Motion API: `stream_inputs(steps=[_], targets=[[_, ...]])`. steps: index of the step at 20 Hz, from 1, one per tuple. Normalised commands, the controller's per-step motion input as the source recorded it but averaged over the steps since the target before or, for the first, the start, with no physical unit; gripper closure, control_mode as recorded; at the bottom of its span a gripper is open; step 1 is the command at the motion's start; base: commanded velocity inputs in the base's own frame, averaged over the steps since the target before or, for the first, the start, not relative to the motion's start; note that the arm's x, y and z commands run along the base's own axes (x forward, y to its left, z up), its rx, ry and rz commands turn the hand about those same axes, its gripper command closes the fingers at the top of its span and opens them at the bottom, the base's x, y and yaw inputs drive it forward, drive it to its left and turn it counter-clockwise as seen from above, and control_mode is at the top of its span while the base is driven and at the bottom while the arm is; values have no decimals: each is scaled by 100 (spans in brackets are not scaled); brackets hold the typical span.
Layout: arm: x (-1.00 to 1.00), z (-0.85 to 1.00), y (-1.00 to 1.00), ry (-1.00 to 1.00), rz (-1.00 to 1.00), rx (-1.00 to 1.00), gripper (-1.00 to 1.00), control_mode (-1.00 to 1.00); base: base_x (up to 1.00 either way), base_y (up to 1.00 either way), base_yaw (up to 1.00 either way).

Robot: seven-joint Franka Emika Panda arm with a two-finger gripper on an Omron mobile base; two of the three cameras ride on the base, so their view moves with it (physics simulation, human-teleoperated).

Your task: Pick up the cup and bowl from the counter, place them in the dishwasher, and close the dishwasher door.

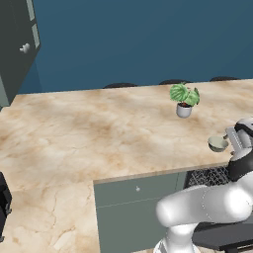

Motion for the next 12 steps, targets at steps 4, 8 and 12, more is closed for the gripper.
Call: stream_inputs(steps=[4, 8, 12], targets=[[34, -21, -17, 4, 0, 0, -100, -100, 0, 0, 0], [27, -33, -12, 5, 0, 0, -100, -100, 0, 0, 0], [24, -31, -12, 4, 1, 0, -100, -100, 0, 0, 0]])
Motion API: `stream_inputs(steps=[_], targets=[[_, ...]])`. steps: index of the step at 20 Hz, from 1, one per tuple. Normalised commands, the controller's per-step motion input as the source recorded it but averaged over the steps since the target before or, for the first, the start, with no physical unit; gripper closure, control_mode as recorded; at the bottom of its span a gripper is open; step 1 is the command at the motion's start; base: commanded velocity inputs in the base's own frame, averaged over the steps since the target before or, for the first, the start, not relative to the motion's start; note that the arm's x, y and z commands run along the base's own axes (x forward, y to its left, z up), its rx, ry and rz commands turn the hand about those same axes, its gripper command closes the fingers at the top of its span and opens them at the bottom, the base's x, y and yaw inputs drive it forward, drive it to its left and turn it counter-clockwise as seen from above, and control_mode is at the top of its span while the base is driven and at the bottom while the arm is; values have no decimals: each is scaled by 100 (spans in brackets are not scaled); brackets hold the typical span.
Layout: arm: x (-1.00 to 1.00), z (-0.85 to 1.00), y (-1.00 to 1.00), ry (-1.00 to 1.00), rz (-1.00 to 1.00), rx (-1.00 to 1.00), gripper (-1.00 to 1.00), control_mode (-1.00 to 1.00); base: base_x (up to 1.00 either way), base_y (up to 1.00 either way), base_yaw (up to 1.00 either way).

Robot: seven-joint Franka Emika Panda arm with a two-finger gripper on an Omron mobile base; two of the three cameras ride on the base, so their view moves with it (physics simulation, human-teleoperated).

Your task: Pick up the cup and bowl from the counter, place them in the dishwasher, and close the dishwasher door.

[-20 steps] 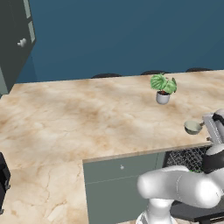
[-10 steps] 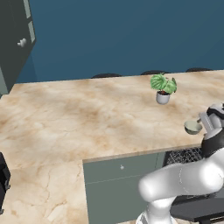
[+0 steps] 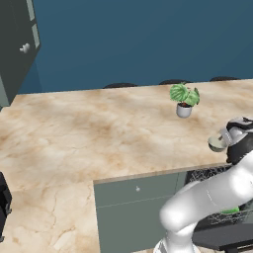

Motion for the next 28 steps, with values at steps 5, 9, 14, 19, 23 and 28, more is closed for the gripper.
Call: stream_inputs(steps=[5, 9, 14, 19, 23, 28], targets=[[23, -20, -17, 2, 1, 0, -100, -100, 0, 0, 0], [26, -21, -16, 3, 1, 0, 100, -100, 0, 0, 0], [14, -18, -16, 1, 1, 0, 100, -100, 0, 0, 0], [8, -8, -21, 0, 0, 1, 100, -100, 0, 0, 0], [1, -1, -18, 0, 0, 1, 100, -100, 0, 0, 0], [0, 0, -6, 0, 0, 0, 100, -100, 0, 0, 0]])
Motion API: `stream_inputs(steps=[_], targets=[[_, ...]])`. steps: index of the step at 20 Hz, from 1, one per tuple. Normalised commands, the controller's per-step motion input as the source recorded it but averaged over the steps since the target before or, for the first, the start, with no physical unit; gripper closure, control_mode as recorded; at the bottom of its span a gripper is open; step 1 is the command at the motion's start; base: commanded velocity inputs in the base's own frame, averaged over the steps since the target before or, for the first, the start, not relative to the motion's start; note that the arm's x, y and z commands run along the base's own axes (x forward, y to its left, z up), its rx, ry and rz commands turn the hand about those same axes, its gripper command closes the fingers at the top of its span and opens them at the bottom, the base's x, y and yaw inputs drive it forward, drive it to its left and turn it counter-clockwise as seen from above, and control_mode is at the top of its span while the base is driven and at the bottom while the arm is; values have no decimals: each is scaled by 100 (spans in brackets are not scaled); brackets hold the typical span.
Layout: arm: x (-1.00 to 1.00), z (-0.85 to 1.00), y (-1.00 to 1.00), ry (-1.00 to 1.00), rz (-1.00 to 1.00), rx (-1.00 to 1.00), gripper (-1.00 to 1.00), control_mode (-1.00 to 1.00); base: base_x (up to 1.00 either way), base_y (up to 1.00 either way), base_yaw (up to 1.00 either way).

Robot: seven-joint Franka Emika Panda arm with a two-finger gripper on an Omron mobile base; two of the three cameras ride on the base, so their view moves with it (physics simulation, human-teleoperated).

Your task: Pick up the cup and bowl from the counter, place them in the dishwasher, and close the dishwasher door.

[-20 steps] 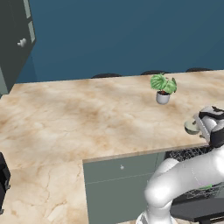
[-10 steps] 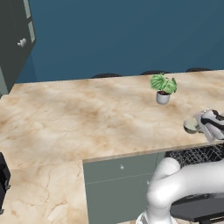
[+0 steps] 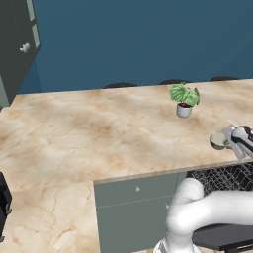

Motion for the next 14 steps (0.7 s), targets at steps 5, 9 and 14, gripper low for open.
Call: stream_inputs(steps=[5, 9, 14], targets=[[-19, 2, 0, 0, 0, 0, 100, -100, 0, 0, 0], [-33, 2, 0, 0, 0, 0, 100, -100, 0, 0, 0], [-44, 0, -3, -1, -1, 0, 100, -100, 0, 0, 0]])
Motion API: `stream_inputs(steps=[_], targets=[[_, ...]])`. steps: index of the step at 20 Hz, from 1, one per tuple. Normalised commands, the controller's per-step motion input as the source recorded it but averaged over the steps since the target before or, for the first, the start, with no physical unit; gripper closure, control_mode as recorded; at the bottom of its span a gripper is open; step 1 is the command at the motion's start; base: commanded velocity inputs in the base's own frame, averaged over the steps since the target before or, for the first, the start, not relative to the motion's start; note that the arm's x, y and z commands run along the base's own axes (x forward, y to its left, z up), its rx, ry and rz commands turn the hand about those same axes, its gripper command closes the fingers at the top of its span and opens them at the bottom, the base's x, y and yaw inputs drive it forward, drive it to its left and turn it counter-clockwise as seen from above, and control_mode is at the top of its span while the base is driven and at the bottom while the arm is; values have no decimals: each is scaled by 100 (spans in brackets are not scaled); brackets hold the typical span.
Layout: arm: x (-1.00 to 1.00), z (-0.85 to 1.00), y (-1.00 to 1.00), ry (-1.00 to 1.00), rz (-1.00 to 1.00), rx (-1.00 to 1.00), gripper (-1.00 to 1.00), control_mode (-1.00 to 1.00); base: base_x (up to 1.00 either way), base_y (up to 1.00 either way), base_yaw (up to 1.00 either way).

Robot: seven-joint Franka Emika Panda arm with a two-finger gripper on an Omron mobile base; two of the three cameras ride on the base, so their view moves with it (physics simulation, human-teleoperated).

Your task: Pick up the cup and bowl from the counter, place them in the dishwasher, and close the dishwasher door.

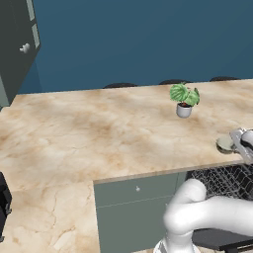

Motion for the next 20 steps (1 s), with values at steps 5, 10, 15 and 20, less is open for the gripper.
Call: stream_inputs(steps=[5, 10, 15, 20], targets=[[-56, 1, -13, -4, -3, 0, 100, -100, 0, 0, 0], [-62, 2, -21, -5, -6, 0, 100, -100, 0, 0, 0], [-56, 0, -22, -4, -7, 1, 100, -100, 0, 0, 0], [-44, 0, -22, -1, -7, 2, 100, -100, 0, 0, 0]])
